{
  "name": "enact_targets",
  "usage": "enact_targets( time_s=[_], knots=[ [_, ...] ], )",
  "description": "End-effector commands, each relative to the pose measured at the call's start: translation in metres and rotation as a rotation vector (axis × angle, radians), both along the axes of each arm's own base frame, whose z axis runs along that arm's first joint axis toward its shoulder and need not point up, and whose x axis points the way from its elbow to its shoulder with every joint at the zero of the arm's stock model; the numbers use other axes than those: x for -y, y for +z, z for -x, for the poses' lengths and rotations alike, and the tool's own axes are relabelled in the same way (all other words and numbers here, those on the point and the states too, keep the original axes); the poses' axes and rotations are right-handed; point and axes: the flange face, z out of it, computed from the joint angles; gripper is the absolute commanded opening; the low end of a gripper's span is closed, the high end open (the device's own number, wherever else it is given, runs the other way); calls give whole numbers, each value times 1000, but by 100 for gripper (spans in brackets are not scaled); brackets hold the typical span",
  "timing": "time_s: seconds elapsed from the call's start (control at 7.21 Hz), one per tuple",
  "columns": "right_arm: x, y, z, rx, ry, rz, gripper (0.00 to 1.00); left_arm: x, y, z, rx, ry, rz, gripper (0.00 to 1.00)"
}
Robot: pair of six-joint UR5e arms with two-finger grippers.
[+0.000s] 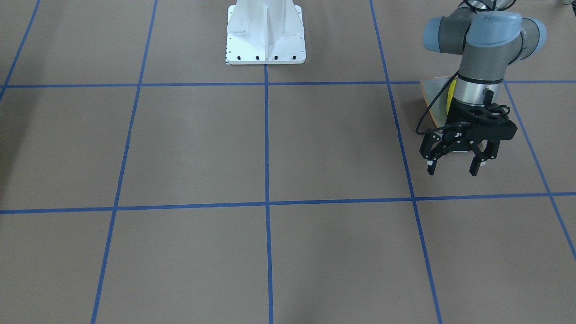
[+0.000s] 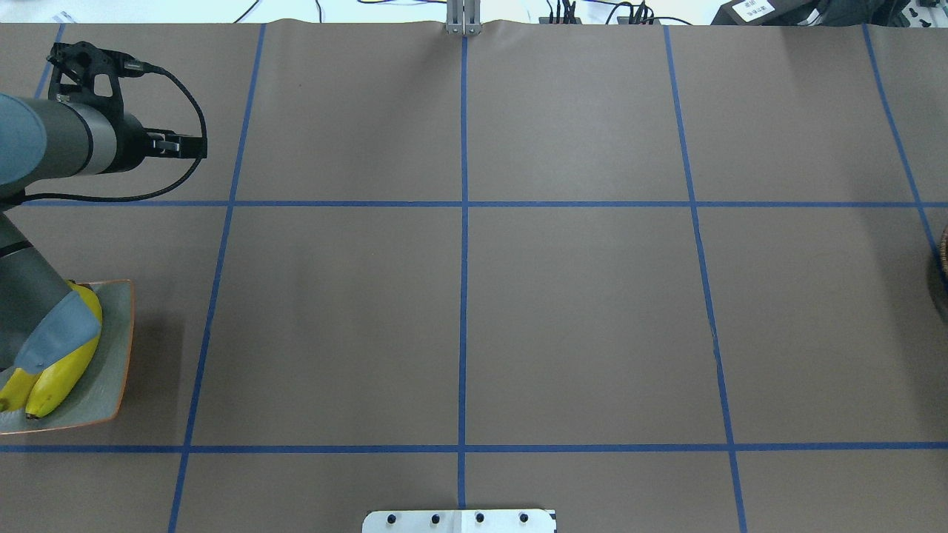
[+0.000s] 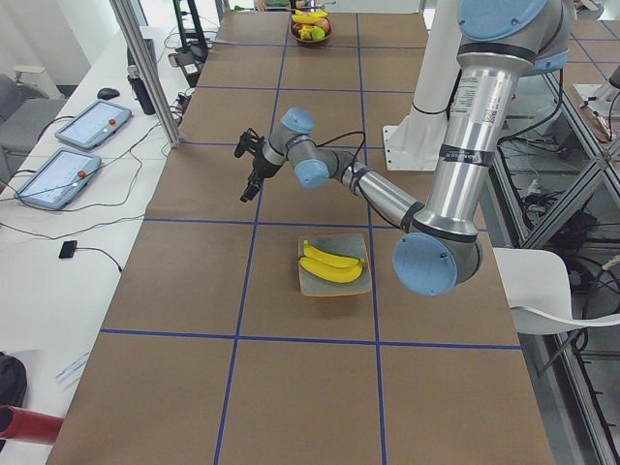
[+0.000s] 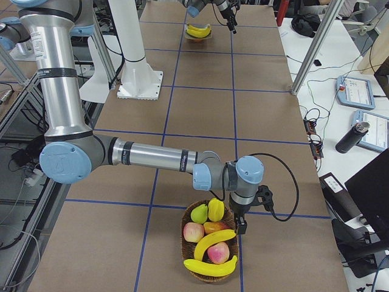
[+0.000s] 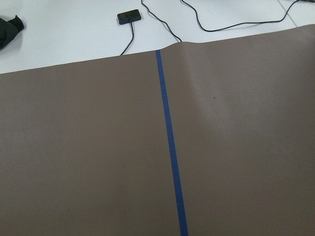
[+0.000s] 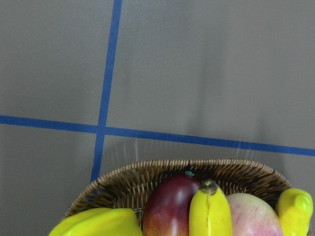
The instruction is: Transfer all bananas from basket to plate
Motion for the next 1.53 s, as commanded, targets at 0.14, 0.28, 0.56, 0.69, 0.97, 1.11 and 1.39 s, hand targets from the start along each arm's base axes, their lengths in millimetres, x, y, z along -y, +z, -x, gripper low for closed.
enact_targets(
  time_s=[0.14, 0.28, 0.56, 0.69, 0.97, 1.11, 1.39],
  knots=[
    [2, 3, 0, -12, 3, -6, 100, 4, -4, -4, -4, -1, -3, 99],
    [-1, 7, 3, -15, -3, 3, 100, 5, -4, -4, -4, -1, -3, 99],
    [-12, 25, 11, -64, -29, 30, 99, 4, -3, -4, -3, -1, -2, 99],
    [-15, 36, 21, -75, -52, 49, 99, 4, -4, -4, -4, -1, -3, 99],
    [-19, 46, 22, -77, -60, 71, 99, 4, -5, -4, -5, -1, -4, 99],
    [-20, 49, 22, -77, -61, 78, 98, 5, -5, -4, -4, 0, -5, 99],
    [-20, 50, 22, -77, -61, 79, 77, 6, -10, -6, -10, 1, -12, 99]
  ],
)
